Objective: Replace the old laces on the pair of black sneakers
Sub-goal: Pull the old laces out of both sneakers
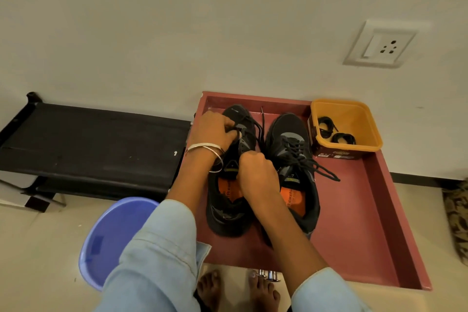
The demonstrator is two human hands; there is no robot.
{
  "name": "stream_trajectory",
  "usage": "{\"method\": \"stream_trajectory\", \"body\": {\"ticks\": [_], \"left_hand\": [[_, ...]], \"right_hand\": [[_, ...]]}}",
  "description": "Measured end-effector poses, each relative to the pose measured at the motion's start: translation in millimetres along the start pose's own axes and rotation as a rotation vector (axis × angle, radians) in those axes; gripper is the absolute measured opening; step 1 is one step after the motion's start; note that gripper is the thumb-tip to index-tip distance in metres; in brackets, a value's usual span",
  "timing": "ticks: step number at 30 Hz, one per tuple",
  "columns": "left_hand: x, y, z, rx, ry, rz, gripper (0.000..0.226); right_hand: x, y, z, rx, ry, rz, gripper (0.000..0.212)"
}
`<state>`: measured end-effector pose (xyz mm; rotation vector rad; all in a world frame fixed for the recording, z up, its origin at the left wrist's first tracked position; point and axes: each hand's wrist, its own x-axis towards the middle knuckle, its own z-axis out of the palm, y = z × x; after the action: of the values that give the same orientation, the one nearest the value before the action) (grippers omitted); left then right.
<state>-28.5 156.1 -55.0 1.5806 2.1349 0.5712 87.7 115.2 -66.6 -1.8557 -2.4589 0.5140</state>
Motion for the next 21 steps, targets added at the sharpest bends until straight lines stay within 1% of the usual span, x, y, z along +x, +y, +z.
{"method": "stream_trajectory", "body": {"ticks": [3,5,8,10,13,14,17,18,20,21], "left_hand": [[5.2,3.5,8.9,0.169,0.020,-0.038,0.030],[5.8,6.9,11.8,0.248,0.066,-0.055,0.030],[5.0,9.9,21.2,0.358,0.131,0.003,0.024],[5.7,7.6,26.6,0.354,0.147,0.035,0.024],[5.6,0.7,19.1,0.112,0.149,-0.028,0.025],[5.2,-3.0,15.0,0.005,0.197,-0.053,0.024],[7.1,-11.4,-0.2,-0.286,0.459,-0.131,0.020],[8.7,-13.0,-5.6,-0.415,0.545,-0.168,0.019],[11.2,-14.2,-18.7,-0.760,0.661,-0.244,0.019],[11.9,-14.5,-24.9,-0.923,0.675,-0.281,0.021]], "right_hand": [[0.3,0.1,-0.6,0.010,-0.013,-0.001,0.019],[0.5,0.1,-0.5,0.019,-0.008,0.004,0.019],[-0.4,0.0,-1.7,0.029,-0.008,0.008,0.019],[-0.5,0.1,-1.9,0.031,-0.008,0.007,0.020],[-0.4,-0.5,-1.2,0.021,-0.004,-0.001,0.017],[-0.2,-0.6,-0.8,0.018,-0.006,-0.002,0.016],[0.8,-0.5,0.5,0.015,-0.013,0.004,0.015],[1.3,-0.7,1.0,0.017,-0.017,0.007,0.015],[1.9,-0.8,1.9,0.024,-0.022,0.010,0.016],[2.0,-0.6,2.4,0.028,-0.020,0.010,0.016]]}}
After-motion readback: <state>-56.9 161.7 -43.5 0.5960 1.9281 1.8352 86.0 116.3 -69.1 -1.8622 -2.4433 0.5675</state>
